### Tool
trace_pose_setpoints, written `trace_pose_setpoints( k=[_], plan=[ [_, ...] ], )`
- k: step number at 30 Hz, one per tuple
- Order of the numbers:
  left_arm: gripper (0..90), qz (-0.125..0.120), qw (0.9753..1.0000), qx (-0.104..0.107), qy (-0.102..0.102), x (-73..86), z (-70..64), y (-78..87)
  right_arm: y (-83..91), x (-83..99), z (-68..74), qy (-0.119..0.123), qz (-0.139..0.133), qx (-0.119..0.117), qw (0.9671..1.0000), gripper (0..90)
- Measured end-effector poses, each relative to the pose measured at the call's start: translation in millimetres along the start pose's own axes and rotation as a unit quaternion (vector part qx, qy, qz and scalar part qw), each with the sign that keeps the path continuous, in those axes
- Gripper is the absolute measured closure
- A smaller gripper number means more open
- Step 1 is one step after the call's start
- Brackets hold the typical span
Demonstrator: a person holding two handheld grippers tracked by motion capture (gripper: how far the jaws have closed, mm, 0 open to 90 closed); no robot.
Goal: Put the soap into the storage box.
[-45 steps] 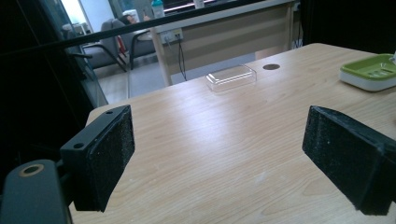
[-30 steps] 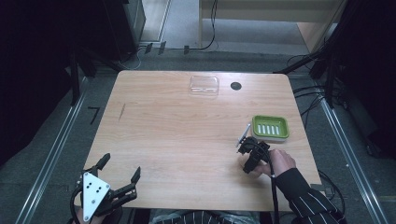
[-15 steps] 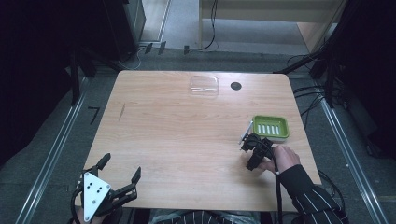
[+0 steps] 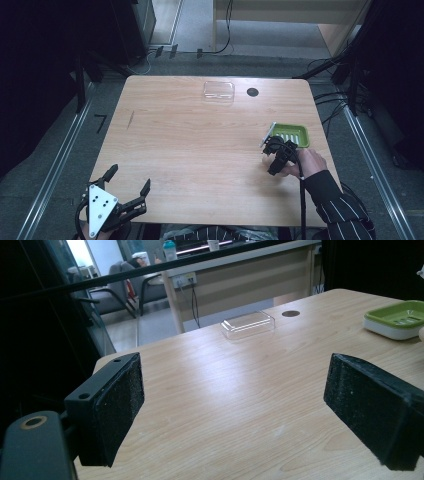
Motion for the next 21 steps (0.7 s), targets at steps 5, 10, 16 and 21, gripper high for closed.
trace_pose_setpoints(
  k=[5,10,16,21],
  plan=[
    [9.6,0.003,1.0,0.0,-0.002,0.2,-0.2,-0.6,1.8,-0.8,-4.7,0.005,0.001,0.002,1.0,33.9],
    [9.6,0.0,1.0,0.0,0.0,0.0,-0.1,-0.3,4.4,-2.4,-12.6,0.011,-0.001,0.007,0.9999,33.9],
    [9.6,0.002,1.0,-0.001,-0.001,0.5,0.4,-0.7,6.8,-3.8,-20.0,0.009,-0.008,0.006,0.9999,34.0],
    [9.6,0.001,1.0,0.0,-0.001,0.2,0.2,-0.3,8.0,-4.8,-27.9,0.011,-0.007,0.011,0.9999,34.0]
  ],
)
Point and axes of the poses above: each handheld gripper's, and its own axes: y roughly backward along the jaws, x roughly out of its underside, z roughly to its left, the point moved 5 cm from there along -y, roughly forward along the jaws, and after that the axes turned 9 degrees about x, right-handed, at the moved point
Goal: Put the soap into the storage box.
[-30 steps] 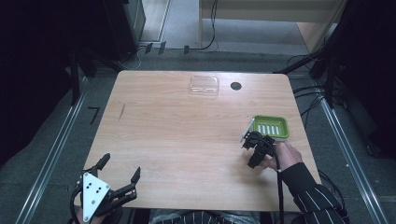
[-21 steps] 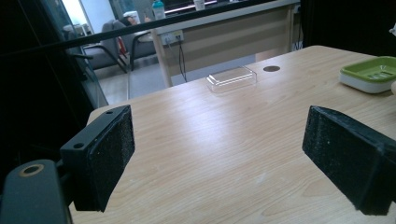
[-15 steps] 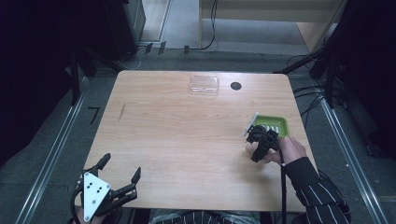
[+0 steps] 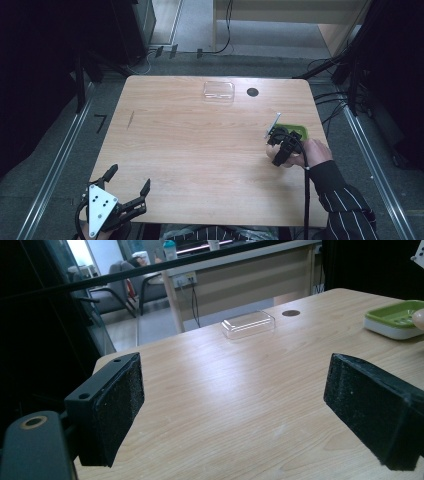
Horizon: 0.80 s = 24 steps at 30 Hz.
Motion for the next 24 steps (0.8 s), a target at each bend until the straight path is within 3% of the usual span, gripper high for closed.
trace_pose_setpoints(
  k=[24],
  plan=[
    [9.6,0.002,1.0,-0.001,0.0,0.3,0.2,0.1,6.7,-0.7,-28.2,0.015,-0.017,0.0,0.9997,34.0]
  ],
)
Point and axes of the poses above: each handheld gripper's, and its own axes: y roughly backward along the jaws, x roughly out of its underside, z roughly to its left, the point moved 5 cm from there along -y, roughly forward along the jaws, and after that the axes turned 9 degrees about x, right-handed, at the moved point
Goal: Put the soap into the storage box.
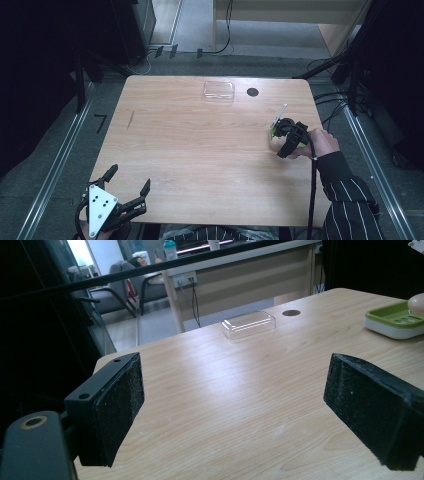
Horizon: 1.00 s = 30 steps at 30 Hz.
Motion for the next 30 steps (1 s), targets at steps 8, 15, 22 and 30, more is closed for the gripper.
trace_pose_setpoints(
  k=[8,15,22,30],
  plan=[
    [9.6,-0.001,1.0,-0.001,0.002,0.0,0.0,0.5,-0.5,-0.5,-10.8,0.009,-0.004,0.002,0.9999,34.0],
    [9.6,0.0,1.0,-0.001,0.001,0.4,0.2,1.1,-2.3,-0.3,-18.1,0.018,-0.008,0.001,0.9998,34.0],
    [9.6,0.003,1.0,-0.001,-0.002,0.7,-0.3,1.4,-6.0,-0.4,-25.0,0.031,-0.009,0.002,0.9995,34.0],
    [9.6,0.002,1.0,-0.005,0.0,1.0,0.2,3.2,-12.0,-0.8,-34.7,0.042,-0.013,0.007,0.999,34.0]
  ],
)
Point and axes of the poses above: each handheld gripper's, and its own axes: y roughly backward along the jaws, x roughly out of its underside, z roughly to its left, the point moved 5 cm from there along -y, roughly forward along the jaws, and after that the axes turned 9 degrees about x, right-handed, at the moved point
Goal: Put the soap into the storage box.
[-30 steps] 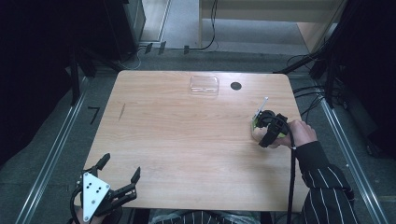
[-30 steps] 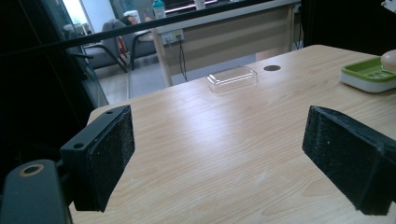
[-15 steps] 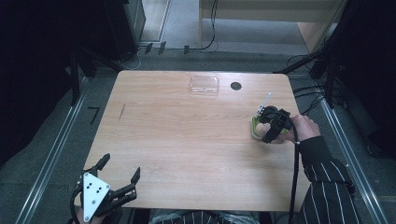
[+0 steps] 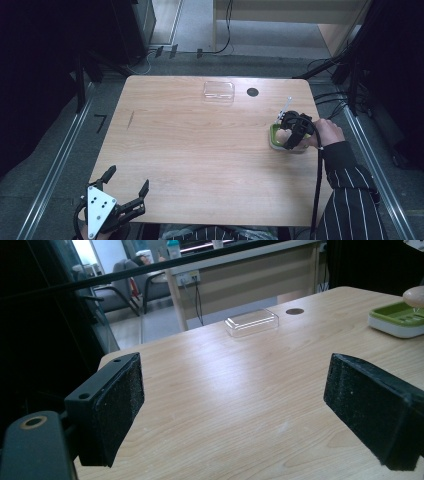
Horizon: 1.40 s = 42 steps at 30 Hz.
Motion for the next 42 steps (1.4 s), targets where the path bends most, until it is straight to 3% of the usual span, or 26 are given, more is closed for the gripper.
trace_pose_setpoints(
  k=[23,42],
  plan=[
    [9.6,0.005,0.9999,-0.015,0.006,2.7,2.7,8.9,-13.1,-3.8,-22.6,0.033,-0.007,0.001,0.9994,34.0],
    [9.6,0.008,0.9994,-0.03,0.011,5.4,4.5,18.4,-30.4,-7.1,-31.2,0.06,0.003,-0.001,0.9982,33.9]
  ],
)
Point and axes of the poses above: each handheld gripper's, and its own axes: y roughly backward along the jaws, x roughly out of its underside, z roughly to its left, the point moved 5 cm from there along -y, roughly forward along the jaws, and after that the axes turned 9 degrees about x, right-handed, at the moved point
